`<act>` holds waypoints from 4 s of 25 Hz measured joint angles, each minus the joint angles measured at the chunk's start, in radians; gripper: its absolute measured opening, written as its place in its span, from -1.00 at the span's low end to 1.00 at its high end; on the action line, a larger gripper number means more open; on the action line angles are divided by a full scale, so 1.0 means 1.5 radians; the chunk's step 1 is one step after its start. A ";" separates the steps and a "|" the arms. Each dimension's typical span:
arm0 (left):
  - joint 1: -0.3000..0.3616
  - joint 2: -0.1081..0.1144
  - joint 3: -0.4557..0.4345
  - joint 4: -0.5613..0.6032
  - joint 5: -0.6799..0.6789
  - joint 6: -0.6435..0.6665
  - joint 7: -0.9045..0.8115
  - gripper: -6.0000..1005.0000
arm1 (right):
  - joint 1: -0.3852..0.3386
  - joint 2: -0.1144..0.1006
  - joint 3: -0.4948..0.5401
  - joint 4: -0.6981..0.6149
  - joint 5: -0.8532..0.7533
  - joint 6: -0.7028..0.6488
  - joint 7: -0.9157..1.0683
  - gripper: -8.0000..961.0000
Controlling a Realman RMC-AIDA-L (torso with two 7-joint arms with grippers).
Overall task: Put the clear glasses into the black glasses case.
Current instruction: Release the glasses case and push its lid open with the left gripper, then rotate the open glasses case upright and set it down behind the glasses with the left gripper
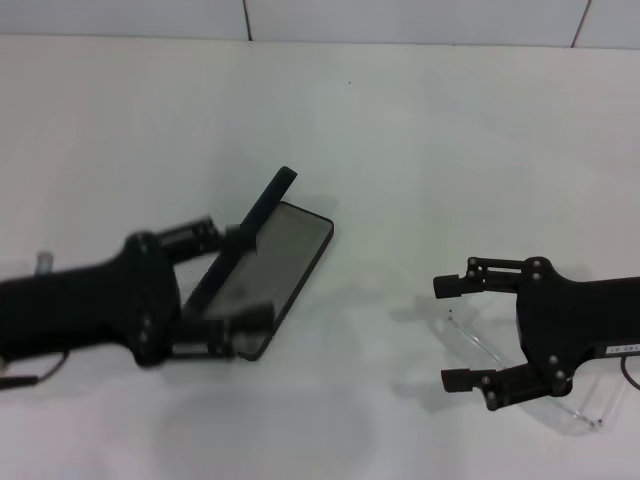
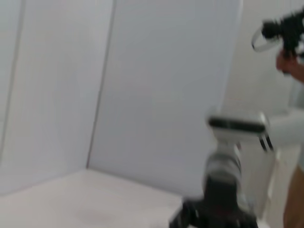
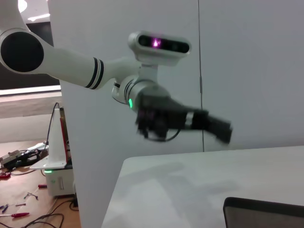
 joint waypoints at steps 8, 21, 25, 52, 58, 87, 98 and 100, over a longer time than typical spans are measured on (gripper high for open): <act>-0.051 0.000 -0.044 0.205 0.066 -0.080 -0.396 0.76 | 0.005 0.002 -0.006 0.016 0.002 0.000 0.000 0.81; -0.223 0.001 0.225 0.489 0.607 -0.106 -0.938 0.76 | 0.004 0.004 -0.002 0.031 0.008 0.012 -0.003 0.81; -0.244 -0.001 0.286 0.458 0.650 -0.116 -0.973 0.76 | 0.005 0.005 -0.002 0.032 0.009 0.012 -0.003 0.81; -0.302 -0.001 0.331 0.276 0.692 -0.225 -0.978 0.65 | -0.001 0.003 -0.002 0.059 0.028 0.015 -0.008 0.81; -0.304 -0.001 0.338 0.279 0.693 -0.225 -0.975 0.06 | -0.001 0.003 -0.002 0.059 0.028 0.016 -0.008 0.81; -0.256 -0.003 0.433 0.396 0.631 -0.423 -0.464 -0.59 | -0.001 0.004 -0.002 0.127 0.063 0.021 -0.033 0.81; -0.309 -0.003 0.515 0.291 0.656 -0.535 -0.419 -0.59 | -0.015 0.005 -0.002 0.152 0.080 0.009 -0.039 0.81; -0.309 -0.004 0.519 0.281 0.657 -0.552 -0.419 -0.59 | -0.018 0.005 -0.001 0.152 0.080 0.009 -0.039 0.81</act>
